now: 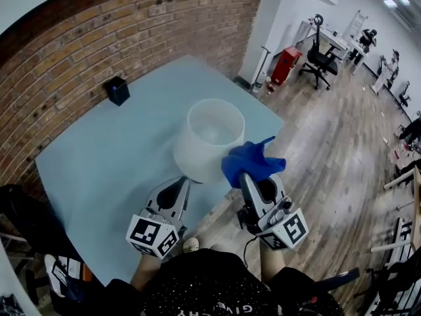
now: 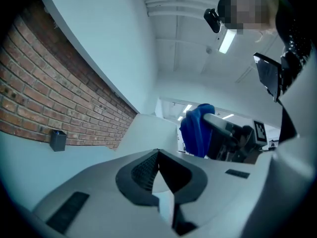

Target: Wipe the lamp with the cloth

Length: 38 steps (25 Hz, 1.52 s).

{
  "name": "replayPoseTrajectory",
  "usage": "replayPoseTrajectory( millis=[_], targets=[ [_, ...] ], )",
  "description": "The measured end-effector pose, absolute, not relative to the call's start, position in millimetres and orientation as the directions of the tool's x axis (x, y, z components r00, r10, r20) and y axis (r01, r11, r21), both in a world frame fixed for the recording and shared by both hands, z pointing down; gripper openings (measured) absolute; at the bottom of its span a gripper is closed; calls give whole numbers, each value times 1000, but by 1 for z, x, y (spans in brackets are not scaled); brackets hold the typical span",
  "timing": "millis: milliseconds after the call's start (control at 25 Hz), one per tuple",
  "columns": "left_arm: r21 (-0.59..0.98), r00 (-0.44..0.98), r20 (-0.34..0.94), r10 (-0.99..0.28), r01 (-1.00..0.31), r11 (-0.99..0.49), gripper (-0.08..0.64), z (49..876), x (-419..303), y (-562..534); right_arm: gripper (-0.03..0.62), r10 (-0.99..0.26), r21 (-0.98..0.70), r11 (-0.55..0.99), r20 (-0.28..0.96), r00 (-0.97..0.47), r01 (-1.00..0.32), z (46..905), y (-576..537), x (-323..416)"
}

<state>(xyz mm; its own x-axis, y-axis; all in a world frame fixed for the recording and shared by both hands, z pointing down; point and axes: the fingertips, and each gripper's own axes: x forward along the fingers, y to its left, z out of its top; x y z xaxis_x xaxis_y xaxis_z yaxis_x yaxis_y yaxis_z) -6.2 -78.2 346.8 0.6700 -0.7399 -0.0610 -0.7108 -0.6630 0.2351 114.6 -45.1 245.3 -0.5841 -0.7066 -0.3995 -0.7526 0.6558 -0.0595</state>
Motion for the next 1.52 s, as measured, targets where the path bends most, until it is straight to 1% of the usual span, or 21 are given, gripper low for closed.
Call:
replayPoseTrajectory(
  millis=[80,200,360,480,760,960,1080,1360,1440,1520],
  targets=[
    [239,664,-55,-746,-716,-656,9,347,-9,-86,74,-711,-32,636,-412,-569,-771,223,-56,114],
    [256,652,-60,-755,-721,-643,9,346,-11,-94,74,-757,76,559,-359,-546,-826,218,-74,115],
    [275,630,-56,-775,-736,-618,9,349,-15,-99,74,-839,156,462,-245,-487,-873,243,-93,117],
    [283,606,-51,-794,-753,-594,9,353,-22,-102,74,-864,185,426,-207,-459,-885,266,-94,119],
    [296,580,-15,-815,-775,-558,9,368,-27,-107,74,-869,44,477,-122,-479,-878,319,-101,130],
    [294,576,2,-817,-782,-550,9,369,-20,-108,74,-863,25,502,-39,-503,-864,351,-102,141],
    [291,573,14,-820,-787,-545,9,370,-18,-109,74,-870,25,494,21,-493,-869,379,-104,154],
    [281,554,33,-832,-804,-524,9,375,-17,-111,74,-883,-48,443,152,-445,-895,425,-106,176],
    [273,541,33,-840,-814,-513,9,373,-19,-114,74,-892,-98,410,162,-421,-907,422,-105,188],
    [257,525,28,-850,-826,-502,9,366,-23,-120,74,-905,-166,390,113,-410,-906,395,-107,200]
  ],
)
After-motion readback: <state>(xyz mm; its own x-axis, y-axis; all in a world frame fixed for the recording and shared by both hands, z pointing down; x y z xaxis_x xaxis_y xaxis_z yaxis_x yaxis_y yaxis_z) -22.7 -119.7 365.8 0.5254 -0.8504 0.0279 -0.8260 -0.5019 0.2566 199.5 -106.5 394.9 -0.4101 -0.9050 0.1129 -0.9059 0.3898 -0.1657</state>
